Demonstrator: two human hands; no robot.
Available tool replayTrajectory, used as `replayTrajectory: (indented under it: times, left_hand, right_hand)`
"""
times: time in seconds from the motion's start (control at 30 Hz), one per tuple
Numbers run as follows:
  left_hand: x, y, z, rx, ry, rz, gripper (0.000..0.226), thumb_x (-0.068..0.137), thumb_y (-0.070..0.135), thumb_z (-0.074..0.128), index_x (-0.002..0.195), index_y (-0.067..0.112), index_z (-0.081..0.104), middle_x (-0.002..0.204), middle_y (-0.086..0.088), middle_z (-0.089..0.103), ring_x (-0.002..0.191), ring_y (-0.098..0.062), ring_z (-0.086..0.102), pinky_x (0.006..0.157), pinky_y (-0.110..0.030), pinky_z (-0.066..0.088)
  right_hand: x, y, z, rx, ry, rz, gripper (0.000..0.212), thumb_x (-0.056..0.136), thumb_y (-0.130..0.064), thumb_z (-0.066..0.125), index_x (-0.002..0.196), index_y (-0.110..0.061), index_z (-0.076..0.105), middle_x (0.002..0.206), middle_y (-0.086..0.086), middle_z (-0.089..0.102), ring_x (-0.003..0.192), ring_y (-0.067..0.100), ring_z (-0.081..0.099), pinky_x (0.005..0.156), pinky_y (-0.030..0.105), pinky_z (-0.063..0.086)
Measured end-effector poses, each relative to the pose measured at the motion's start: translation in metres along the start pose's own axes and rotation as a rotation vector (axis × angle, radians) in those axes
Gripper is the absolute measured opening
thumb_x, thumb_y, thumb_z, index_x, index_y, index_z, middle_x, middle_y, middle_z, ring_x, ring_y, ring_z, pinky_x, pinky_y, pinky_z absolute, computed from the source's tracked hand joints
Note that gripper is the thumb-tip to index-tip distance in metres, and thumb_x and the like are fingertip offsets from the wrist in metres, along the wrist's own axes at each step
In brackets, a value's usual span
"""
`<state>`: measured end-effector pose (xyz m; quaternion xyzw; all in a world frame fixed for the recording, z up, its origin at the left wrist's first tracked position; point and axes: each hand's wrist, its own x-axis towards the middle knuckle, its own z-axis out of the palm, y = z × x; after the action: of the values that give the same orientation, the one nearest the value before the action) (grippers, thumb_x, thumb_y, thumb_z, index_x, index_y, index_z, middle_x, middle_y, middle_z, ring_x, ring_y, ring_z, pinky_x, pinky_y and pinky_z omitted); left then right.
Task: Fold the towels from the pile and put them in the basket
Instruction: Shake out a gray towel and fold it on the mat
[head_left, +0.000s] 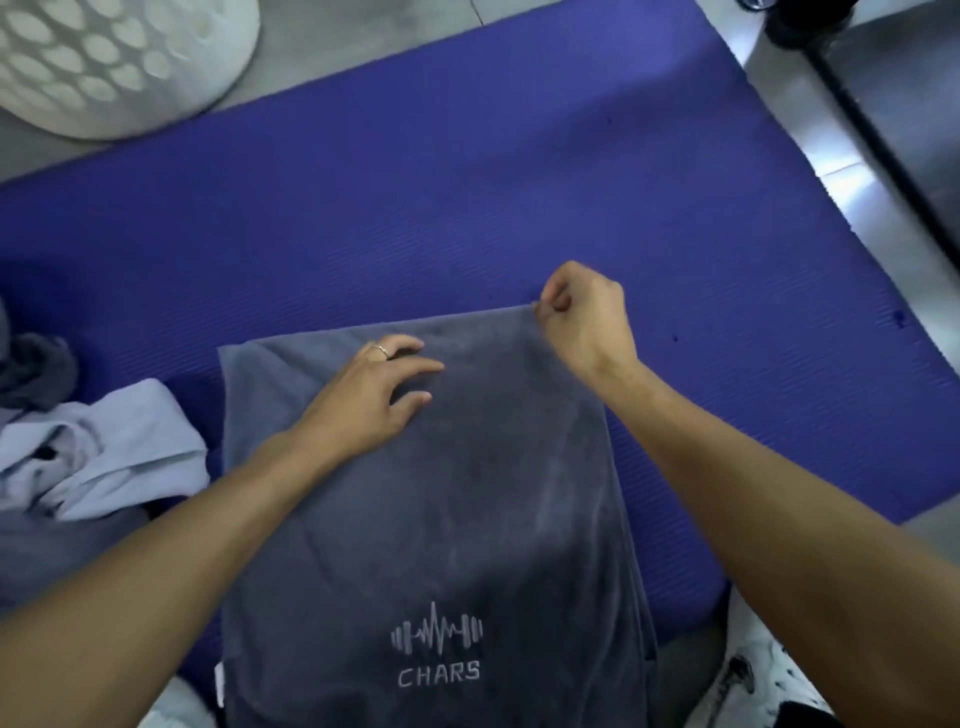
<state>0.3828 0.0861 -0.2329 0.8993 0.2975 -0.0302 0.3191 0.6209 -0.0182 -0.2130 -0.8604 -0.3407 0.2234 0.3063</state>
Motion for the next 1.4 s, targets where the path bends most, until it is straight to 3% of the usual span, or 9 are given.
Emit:
replayTrajectory:
  times: [0.2,0.37,0.47,0.53,0.67,0.87,1.0,1.13,1.4]
  left_hand:
    - [-0.043,-0.059,-0.061,-0.012,0.222,-0.14,0.022,0.092,0.02,0.059,0.107,0.013,0.073,0.112,-0.001,0.068,0.107,-0.021,0.061,0.1,-0.034,0.044]
    - [-0.043,-0.11,-0.084,0.015,0.193,-0.537,0.047,0.095,0.038,0.057,0.134,0.011,0.056,0.132,-0.011,0.055,0.121,-0.03,0.052,0.103,-0.04,0.041]
    - [-0.03,-0.125,-0.098,-0.151,0.093,-0.704,0.022,0.093,0.039,0.064,0.102,0.019,0.067,0.104,-0.001,0.066,0.099,-0.017,0.059,0.086,-0.029,0.044]
    - [-0.028,-0.13,-0.107,-0.111,0.031,-0.645,0.015,0.094,0.036,0.064,0.09,0.021,0.066,0.09,0.004,0.064,0.088,-0.015,0.059,0.08,-0.029,0.044]
    - [-0.031,-0.139,-0.107,-0.137,0.226,-0.566,0.01,0.092,0.023,0.067,0.087,0.015,0.065,0.074,0.001,0.065,0.068,-0.013,0.056,0.069,-0.03,0.047]
    - [-0.047,-0.117,-0.104,-0.033,0.341,-0.43,0.008,0.092,0.029,0.065,0.092,0.021,0.062,0.083,0.007,0.063,0.081,-0.014,0.059,0.075,-0.036,0.052]
    - [-0.073,-0.057,-0.11,-0.016,0.124,-0.204,0.006,0.092,0.026,0.063,0.092,0.022,0.067,0.087,0.007,0.068,0.082,-0.012,0.061,0.079,-0.04,0.053]
    - [-0.1,0.025,-0.105,-0.009,-0.139,-0.065,0.007,0.092,0.025,0.063,0.091,0.021,0.069,0.089,0.004,0.071,0.085,-0.014,0.065,0.083,-0.038,0.053]
    - [-0.15,0.159,-0.081,-0.036,-0.135,0.033,0.013,0.092,0.021,0.066,0.094,0.01,0.071,0.085,0.002,0.065,0.08,-0.012,0.057,0.074,-0.025,0.043]
  right_hand:
    - [-0.031,-0.063,0.069,0.122,-0.291,-0.204,0.01,0.086,-0.007,0.065,0.08,-0.015,0.064,0.07,-0.004,0.067,0.063,0.009,0.062,0.059,0.028,0.053]
    - [-0.035,-0.098,0.113,0.097,-0.363,-0.251,0.008,0.09,-0.011,0.064,0.084,-0.017,0.065,0.073,-0.005,0.069,0.069,0.012,0.065,0.068,0.035,0.058]
    - [-0.033,-0.101,0.13,0.044,-0.356,-0.241,0.008,0.09,-0.015,0.063,0.084,-0.02,0.064,0.073,-0.007,0.068,0.069,0.01,0.064,0.068,0.038,0.058]
    - [-0.035,-0.098,0.139,-0.022,-0.347,-0.289,0.009,0.089,-0.014,0.06,0.082,-0.019,0.063,0.073,-0.008,0.066,0.069,0.01,0.062,0.066,0.041,0.057]
    - [-0.039,-0.093,0.146,-0.108,-0.308,-0.369,0.009,0.087,-0.01,0.059,0.082,-0.017,0.062,0.078,-0.007,0.063,0.072,0.012,0.059,0.067,0.04,0.054]
    - [-0.05,-0.109,0.122,-0.114,-0.375,-0.275,0.008,0.09,-0.01,0.06,0.092,-0.015,0.065,0.082,-0.004,0.068,0.075,0.014,0.064,0.071,0.034,0.056]
    - [-0.093,-0.105,0.061,-0.151,-0.344,-0.327,0.009,0.089,-0.01,0.061,0.097,-0.011,0.066,0.092,-0.001,0.067,0.084,0.017,0.064,0.075,0.037,0.055]
    - [-0.166,-0.073,-0.012,-0.124,-0.305,-0.184,0.009,0.087,-0.008,0.065,0.095,-0.008,0.069,0.09,0.006,0.074,0.086,0.022,0.069,0.072,0.016,0.044]
    - [-0.312,0.01,-0.106,-0.026,-0.128,0.231,0.017,0.086,-0.01,0.065,0.076,-0.024,0.064,0.076,-0.003,0.069,0.076,0.015,0.064,0.071,0.022,0.044]
